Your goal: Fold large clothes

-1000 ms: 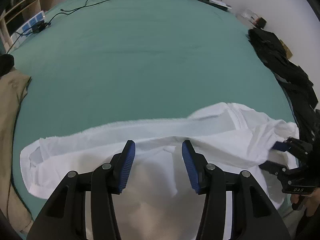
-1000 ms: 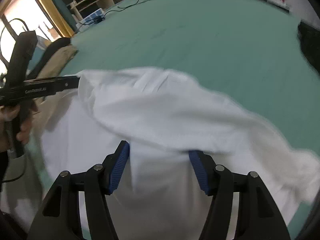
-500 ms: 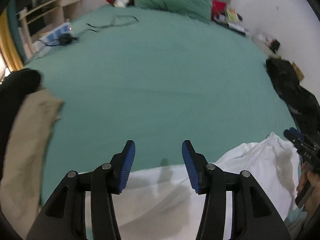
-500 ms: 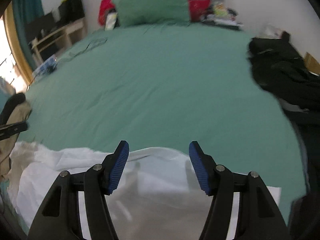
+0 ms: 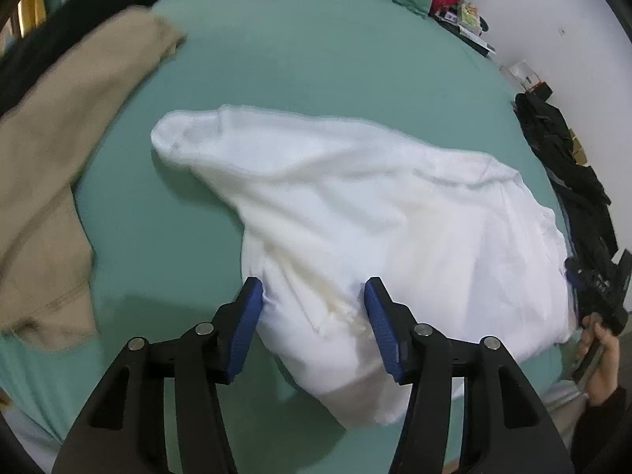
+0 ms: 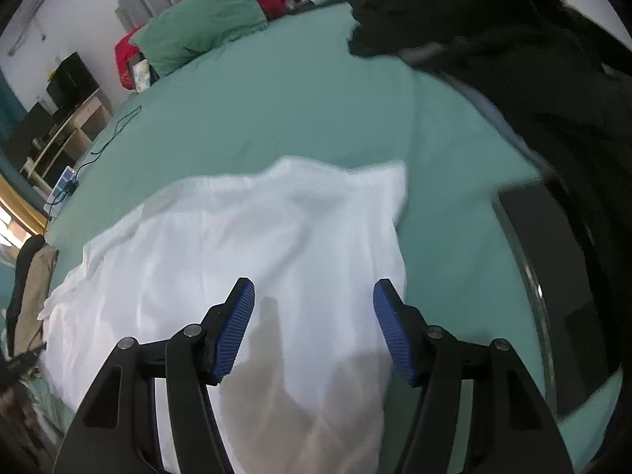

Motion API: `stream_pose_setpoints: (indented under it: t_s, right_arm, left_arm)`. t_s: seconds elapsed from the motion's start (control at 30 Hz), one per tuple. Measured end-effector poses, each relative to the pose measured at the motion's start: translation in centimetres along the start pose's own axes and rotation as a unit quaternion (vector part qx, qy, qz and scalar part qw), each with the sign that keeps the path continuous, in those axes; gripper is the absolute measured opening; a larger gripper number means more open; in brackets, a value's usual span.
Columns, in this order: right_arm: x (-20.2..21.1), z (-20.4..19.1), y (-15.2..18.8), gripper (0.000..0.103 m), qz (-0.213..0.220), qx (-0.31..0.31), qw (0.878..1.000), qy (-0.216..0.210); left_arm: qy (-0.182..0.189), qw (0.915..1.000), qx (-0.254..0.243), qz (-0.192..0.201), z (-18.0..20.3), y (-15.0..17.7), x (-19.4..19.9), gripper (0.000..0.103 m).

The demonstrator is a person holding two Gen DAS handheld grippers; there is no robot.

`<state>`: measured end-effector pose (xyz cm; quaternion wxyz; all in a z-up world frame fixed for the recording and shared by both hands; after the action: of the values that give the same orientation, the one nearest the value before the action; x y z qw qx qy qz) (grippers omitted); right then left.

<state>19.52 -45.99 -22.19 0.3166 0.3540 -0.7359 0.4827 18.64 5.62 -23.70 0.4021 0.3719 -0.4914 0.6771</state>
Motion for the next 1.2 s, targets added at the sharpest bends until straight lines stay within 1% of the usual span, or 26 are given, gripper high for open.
stream_pose_setpoints:
  t_s: [0.03,0.07,0.1,0.17,0.27,0.33,0.37,0.4,0.43,0.47,0.5,0.57,0.6,0.63,0.7,0.77,0.8,0.87,0.93,1.0,1.03,1.1,1.2]
  right_arm:
    - [0.0,0.1,0.2,0.063,-0.003,-0.001,1.0,0.001]
    - [0.0,0.2,0.6,0.063,-0.006,0.001,1.0,0.004]
    - [-0.1,0.3,0.9,0.063,-0.009,0.005,1.0,0.01]
    - [-0.2,0.5,0.9,0.063,-0.012,0.015,1.0,0.017]
    - [-0.4,0.8,0.7,0.063,-0.018,0.024,0.999,0.024]
    - [-0.3,0.9,0.9,0.063,-0.017,0.025,0.999,0.028]
    - [-0.3,1.0,0.8,0.063,-0.016,0.025,0.999,0.029]
    - [-0.2,1.1,0.7,0.063,-0.014,0.022,0.999,0.028]
    - [-0.2,1.0,0.7,0.063,-0.012,0.019,0.999,0.028]
    - [-0.1,1.0,0.6,0.063,-0.008,0.017,0.999,0.027]
    - [0.0,1.0,0.4,0.063,-0.003,0.014,1.0,0.026]
    - [0.3,1.0,0.0,0.063,0.007,0.011,1.0,0.026]
    - [0.4,0.9,-0.1,0.063,0.01,0.009,1.0,0.025]
    - [0.6,0.9,-0.3,0.063,0.016,0.008,1.0,0.023]
    - [0.8,0.7,-0.7,0.063,0.025,0.011,0.999,0.02]
    - [0.9,0.5,-0.8,0.063,0.026,0.015,0.999,0.019]
    - [1.0,0.4,-0.9,0.063,0.027,0.016,0.999,0.017]
    - [0.8,0.2,-0.8,0.063,0.024,0.018,0.999,0.015]
    - [0.4,0.2,-0.6,0.063,0.017,0.016,1.0,0.014]
    - [-0.1,0.3,-0.6,0.063,0.011,0.015,1.0,0.01]
    - [-0.3,0.3,-0.5,0.063,0.007,0.015,1.0,0.011]
    - [-0.9,0.1,-0.7,0.063,0.0,0.013,1.0,0.008]
    - [-1.4,-0.6,-1.2,0.063,-0.001,0.022,1.0,0.005]
  left_arm:
    - [-0.012,0.9999,0.001,0.007,-0.3,0.4,0.3,0.042]
    - [-0.021,0.9997,-0.001,0.01,-0.6,0.7,0.7,0.03]
    - [-0.025,0.9996,0.001,0.01,-0.8,1.0,1.0,0.026]
    - [-0.041,0.9991,0.008,0.003,-1.8,2.0,1.7,0.026]
    - [-0.084,0.9965,0.002,-0.002,-3.6,3.7,2.6,0.026]
    - [-0.106,0.9941,0.019,-0.014,-4.9,3.9,3.2,0.027]
    - [-0.114,0.9928,0.031,-0.019,-5.6,3.9,3.6,0.027]
    - [-0.108,0.9932,0.04,-0.017,-5.9,3.6,4.0,0.027]
    - [-0.101,0.9939,0.044,-0.006,-5.9,3.1,4.6,0.027]
    - [-0.096,0.9945,0.042,0.005,-5.6,2.6,5.1,0.031]
    - [-0.087,0.9954,0.032,0.023,-4.8,1.6,5.7,0.037]
    - [-0.069,0.9969,0.007,0.037,-3.2,0.4,6.0,0.039]
    - [-0.049,0.9982,-0.009,0.034,-1.7,-0.4,5.5,0.039]
    - [-0.03,0.9991,-0.014,0.026,-0.7,-1.1,4.8,0.039]
    - [-0.02,0.9995,-0.022,0.01,0.7,-2.2,2.9,0.039]
    - [-0.033,0.9988,-0.036,-0.008,1.1,-2.7,0.9,0.039]
    - [-0.039,0.9984,-0.031,-0.025,1.1,-3.2,-0.6,0.039]
    - [-0.036,0.9986,-0.006,-0.039,0.9,-4.0,-2.0,0.039]
    - [-0.036,0.9988,0.009,-0.031,0.7,-5.6,-2.8,0.039]
    - [-0.051,0.9986,0.003,-0.011,0.5,-7.1,-3.0,0.047]
    - [-0.062,0.9981,-0.002,0.001,0.3,-8.1,-3.2,0.048]
    - [-0.086,0.9963,0.0,0.009,-0.7,-10.1,-4.2,0.049]
    - [-0.091,0.9957,0.012,0.015,-1.8,-12.4,-4.8,0.049]
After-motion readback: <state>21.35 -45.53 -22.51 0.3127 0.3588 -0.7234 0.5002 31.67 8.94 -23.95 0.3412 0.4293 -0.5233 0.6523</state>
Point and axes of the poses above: each gripper's, at about its wrist camera, not at the fingertips, and x roughly against the way its jaws point, z to its right, y to its underside, the point moved 6 cm from there along -x, roughly the way its jaws point, and after that the axes turned 4 degrees about -y, right-handed, at the moved point
